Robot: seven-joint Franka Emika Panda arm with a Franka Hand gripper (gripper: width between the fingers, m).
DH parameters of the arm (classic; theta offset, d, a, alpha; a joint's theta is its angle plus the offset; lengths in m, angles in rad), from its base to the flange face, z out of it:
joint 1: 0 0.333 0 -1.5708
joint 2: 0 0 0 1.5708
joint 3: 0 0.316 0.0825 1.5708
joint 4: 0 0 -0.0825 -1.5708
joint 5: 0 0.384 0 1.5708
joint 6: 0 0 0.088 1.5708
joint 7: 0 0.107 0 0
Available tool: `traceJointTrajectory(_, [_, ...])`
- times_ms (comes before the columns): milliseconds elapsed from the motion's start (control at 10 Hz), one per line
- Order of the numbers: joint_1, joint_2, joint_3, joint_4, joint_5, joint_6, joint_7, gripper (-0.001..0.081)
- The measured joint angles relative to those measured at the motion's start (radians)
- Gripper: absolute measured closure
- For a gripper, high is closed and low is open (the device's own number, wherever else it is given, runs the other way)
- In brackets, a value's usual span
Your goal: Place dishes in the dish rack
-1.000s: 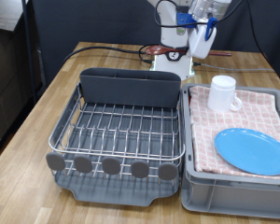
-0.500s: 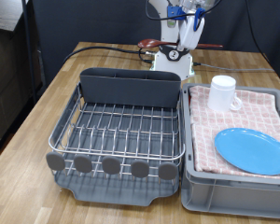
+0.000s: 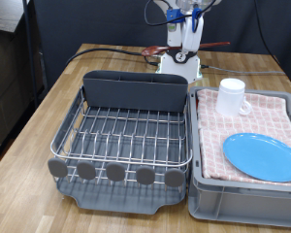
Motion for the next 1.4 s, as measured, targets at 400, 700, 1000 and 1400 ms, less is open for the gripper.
traceJointTrajectory(400, [0.037,0.012,-0.147,-0.029,0.161,0.061,-0.222,0.0714])
traceJointTrajectory(700, [0.051,0.018,-0.176,-0.031,0.203,0.072,-0.245,0.0714])
traceJointTrajectory(1000, [0.050,0.006,-0.305,-0.033,0.315,0.070,-0.329,0.0714])
traceJointTrajectory(1400, [0.043,0.003,-0.503,-0.035,0.378,0.029,-0.502,0.0714])
